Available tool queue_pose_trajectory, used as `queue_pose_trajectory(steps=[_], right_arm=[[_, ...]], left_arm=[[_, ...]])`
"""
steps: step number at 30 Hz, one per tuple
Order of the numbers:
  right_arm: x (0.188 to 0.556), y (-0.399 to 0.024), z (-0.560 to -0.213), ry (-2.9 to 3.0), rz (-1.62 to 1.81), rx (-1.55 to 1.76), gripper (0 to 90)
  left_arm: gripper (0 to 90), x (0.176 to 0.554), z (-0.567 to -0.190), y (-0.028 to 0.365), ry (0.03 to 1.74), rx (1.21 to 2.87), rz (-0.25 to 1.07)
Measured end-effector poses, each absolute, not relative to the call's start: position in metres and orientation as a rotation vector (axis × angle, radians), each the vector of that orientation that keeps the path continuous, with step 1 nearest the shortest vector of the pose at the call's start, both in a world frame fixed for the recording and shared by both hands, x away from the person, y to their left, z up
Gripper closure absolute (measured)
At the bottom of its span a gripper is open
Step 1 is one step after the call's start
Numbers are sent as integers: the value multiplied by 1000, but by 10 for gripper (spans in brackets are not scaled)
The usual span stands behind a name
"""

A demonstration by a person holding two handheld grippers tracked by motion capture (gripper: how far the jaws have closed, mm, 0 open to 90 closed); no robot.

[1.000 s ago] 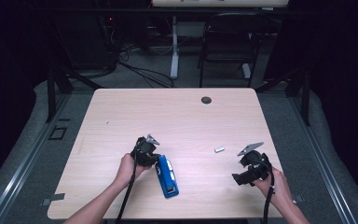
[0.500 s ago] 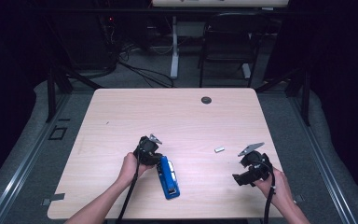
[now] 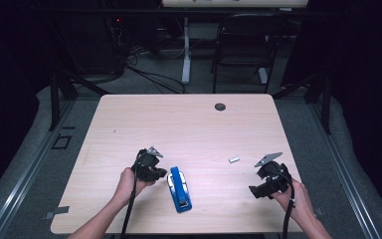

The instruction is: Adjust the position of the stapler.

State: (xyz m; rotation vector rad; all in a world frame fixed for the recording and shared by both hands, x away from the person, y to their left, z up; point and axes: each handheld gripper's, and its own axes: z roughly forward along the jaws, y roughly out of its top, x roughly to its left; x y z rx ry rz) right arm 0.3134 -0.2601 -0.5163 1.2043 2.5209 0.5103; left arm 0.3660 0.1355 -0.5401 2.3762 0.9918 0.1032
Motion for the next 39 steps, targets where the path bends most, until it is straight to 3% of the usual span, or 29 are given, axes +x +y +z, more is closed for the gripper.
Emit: queue_pose_trajectory(steps=[10, 39], right_arm=[[314, -259, -518, 2532, 509, 1206, 121], [318, -259, -523, 2551, 454, 1212, 123]], left_arm=[[892, 365, -546, 121, 950, 2393, 47], [890, 391, -549, 93, 918, 2364, 105]])
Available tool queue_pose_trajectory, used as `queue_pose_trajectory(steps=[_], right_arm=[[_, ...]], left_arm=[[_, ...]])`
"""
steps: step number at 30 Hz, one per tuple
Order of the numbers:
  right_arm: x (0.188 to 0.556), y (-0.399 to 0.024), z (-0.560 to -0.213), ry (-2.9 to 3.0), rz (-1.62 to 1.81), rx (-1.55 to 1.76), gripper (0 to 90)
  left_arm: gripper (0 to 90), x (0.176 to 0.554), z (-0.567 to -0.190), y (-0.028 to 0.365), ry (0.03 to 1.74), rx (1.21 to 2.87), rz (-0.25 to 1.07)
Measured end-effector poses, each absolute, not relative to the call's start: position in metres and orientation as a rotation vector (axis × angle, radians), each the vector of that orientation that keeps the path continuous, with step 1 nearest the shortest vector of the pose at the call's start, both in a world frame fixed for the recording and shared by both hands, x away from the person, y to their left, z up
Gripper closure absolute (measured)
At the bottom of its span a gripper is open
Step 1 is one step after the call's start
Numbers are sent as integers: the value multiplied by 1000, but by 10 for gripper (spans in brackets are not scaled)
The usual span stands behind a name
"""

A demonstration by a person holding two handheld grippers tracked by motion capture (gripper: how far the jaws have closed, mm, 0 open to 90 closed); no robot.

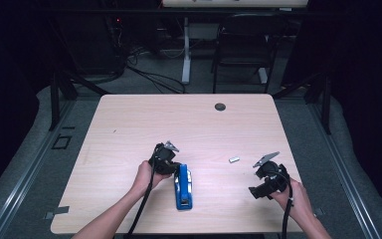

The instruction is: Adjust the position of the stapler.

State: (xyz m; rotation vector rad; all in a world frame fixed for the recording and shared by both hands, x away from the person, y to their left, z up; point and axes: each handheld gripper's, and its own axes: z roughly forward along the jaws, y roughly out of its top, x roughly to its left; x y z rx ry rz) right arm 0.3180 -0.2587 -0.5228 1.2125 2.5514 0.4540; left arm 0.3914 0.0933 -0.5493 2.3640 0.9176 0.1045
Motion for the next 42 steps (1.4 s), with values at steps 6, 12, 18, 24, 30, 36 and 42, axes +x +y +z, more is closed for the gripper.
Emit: queue_pose_trajectory(steps=[6, 12, 18, 24, 30, 36, 42], right_arm=[[316, -259, -521, 2541, 471, 1212, 124], [315, -261, -519, 2542, 468, 1210, 123], [316, -261, -519, 2547, 459, 1205, 124], [313, -258, -519, 2579, 528, 1167, 167], [307, -240, -515, 2620, 632, 1080, 354], [299, -204, -510, 2693, 750, 922, 685], [294, -162, -517, 2777, 812, 772, 809]], left_arm=[[692, 388, -546, 102, 991, 2373, 121], [422, 381, -529, 116, 1094, 2316, 227], [340, 363, -511, 114, 1087, 2243, 269], [375, 341, -506, 102, 1013, 2257, 236], [613, 344, -518, 112, 1027, 2283, 189], [757, 351, -532, 112, 1032, 2329, 148], [805, 354, -540, 103, 1007, 2360, 119]])
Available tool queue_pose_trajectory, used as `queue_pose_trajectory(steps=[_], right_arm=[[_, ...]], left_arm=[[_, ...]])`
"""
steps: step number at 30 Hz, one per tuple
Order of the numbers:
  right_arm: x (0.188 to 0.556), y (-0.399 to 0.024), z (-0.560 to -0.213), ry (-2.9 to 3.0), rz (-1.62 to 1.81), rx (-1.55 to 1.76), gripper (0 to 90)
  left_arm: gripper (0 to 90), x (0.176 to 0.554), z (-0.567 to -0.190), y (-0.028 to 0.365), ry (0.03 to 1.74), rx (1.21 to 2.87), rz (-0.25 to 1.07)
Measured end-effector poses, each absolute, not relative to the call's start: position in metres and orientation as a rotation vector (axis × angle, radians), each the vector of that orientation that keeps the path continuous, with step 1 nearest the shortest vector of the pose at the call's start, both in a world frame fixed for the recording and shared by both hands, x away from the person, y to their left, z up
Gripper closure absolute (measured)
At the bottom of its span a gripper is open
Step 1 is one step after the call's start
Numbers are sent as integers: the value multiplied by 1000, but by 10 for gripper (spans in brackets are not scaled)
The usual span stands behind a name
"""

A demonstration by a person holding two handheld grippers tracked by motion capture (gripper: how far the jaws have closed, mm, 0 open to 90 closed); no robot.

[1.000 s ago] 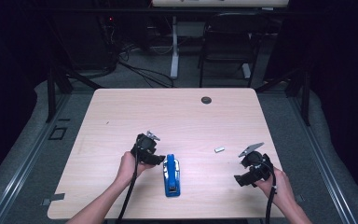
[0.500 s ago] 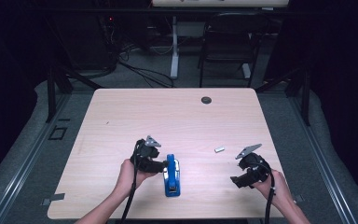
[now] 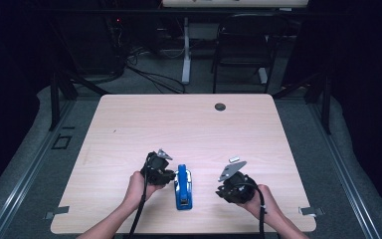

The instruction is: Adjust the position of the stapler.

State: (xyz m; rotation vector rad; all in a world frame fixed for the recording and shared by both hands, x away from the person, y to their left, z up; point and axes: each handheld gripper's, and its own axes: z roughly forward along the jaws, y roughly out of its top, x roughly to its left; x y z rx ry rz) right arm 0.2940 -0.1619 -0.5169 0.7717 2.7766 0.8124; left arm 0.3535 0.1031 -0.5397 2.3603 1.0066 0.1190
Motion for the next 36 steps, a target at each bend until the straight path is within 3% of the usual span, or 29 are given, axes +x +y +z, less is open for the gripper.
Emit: queue_pose_trajectory(steps=[11, 24, 36], right_arm=[[304, -99, -541, 2901, 810, 658, 813], [306, -82, -547, 2879, 774, 658, 870], [304, -74, -550, 2863, 801, 663, 891]], left_arm=[[838, 358, -548, 98, 969, 2368, 108], [900, 363, -549, 95, 951, 2353, 132], [900, 373, -551, 91, 902, 2340, 108]])
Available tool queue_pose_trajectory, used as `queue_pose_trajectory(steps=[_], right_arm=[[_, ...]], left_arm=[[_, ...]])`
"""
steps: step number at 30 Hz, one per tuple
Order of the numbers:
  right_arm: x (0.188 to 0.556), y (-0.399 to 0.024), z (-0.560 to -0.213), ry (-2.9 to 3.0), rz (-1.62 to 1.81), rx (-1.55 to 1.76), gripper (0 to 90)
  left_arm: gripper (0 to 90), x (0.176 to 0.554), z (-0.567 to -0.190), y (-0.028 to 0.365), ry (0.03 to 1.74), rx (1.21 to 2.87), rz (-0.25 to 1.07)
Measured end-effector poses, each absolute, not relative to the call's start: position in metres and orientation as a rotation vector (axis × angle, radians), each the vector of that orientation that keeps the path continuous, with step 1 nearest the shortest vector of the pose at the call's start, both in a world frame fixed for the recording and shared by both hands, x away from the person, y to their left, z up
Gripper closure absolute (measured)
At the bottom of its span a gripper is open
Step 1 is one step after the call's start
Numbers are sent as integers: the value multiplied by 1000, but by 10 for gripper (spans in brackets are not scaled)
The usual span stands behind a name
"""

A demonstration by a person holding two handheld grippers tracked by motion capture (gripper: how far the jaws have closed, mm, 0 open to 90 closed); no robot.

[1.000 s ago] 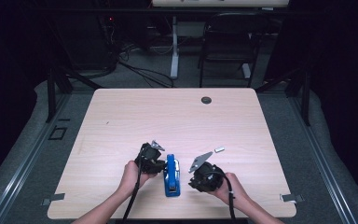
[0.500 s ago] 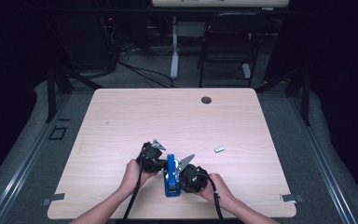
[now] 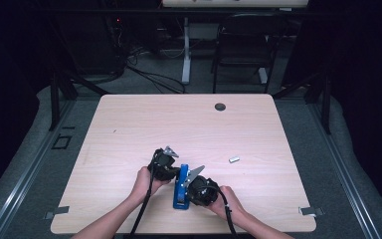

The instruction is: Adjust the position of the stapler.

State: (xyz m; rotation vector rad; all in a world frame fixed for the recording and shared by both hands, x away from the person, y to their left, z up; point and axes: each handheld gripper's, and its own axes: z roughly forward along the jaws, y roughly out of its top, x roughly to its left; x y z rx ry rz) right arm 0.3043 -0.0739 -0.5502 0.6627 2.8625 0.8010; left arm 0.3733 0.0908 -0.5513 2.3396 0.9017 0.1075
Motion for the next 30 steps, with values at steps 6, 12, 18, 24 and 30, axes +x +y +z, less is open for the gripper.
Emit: queue_pose_trajectory(steps=[6, 12, 18, 24, 30], right_arm=[[300, -65, -551, 2852, 811, 661, 889], [305, -73, -546, 2909, 807, 657, 836], [315, -108, -529, 2868, 819, 768, 745], [325, -152, -519, 2821, 774, 915, 638], [332, -183, -513, 2755, 771, 1061, 486]], left_arm=[[900, 373, -551, 84, 864, 2353, 118], [784, 374, -548, 87, 912, 2373, 143], [491, 374, -541, 103, 1034, 2330, 184], [355, 368, -529, 119, 1100, 2264, 212], [245, 362, -522, 119, 1102, 2223, 192]])
